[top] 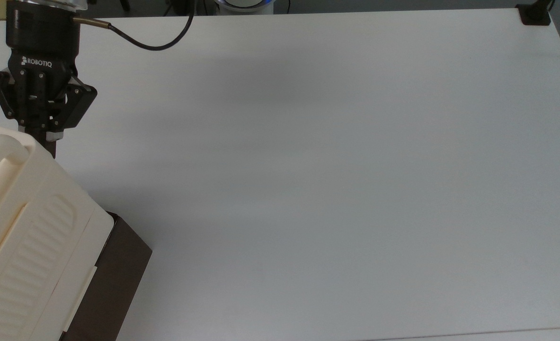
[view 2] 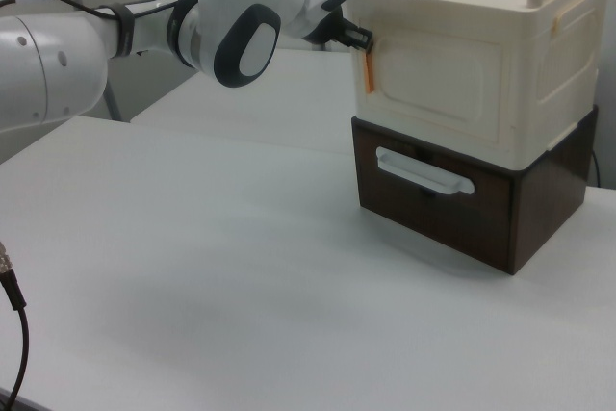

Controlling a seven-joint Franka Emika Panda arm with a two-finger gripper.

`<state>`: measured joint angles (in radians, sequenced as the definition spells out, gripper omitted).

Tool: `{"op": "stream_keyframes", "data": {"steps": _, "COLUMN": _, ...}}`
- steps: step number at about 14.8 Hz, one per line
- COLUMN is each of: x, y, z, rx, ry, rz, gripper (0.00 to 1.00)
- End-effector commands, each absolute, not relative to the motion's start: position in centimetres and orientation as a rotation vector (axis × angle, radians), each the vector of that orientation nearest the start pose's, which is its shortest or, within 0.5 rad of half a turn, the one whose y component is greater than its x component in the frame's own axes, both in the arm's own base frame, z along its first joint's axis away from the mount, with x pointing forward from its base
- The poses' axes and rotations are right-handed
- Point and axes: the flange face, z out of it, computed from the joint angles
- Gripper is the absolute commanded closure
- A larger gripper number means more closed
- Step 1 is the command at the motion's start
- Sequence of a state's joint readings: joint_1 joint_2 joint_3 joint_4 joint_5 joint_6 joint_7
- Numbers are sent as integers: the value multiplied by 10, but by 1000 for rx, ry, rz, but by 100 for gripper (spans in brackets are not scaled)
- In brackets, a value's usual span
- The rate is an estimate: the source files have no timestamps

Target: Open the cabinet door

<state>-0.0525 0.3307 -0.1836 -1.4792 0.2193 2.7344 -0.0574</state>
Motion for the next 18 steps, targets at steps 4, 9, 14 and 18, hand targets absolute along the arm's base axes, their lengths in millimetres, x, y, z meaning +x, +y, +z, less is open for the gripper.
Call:
{"op": "stream_keyframes", "data": {"steps": 4, "x": 690, "y": -170, "z": 607, "rx": -2779, "ry": 454, "rz": -1461, "gripper": 94}}
{"op": "stream_keyframes", "data": {"steps": 9, "x": 673, "y": -188, "z": 612, "rx": -2859, "ry": 427, "rz": -1341, "gripper": 94}}
{"op": "stream_keyframes", "data": {"steps": 14, "x": 649, "y": -188, "z": 619, "rx": -2976, "ry": 262, "rz": -1041, "gripper": 94}}
{"op": "stream_keyframes", "data": {"steps": 18, "x": 640, "y": -196, "z": 617, "rx": -3011, "ry": 204, "rz": -953, "gripper": 94}}
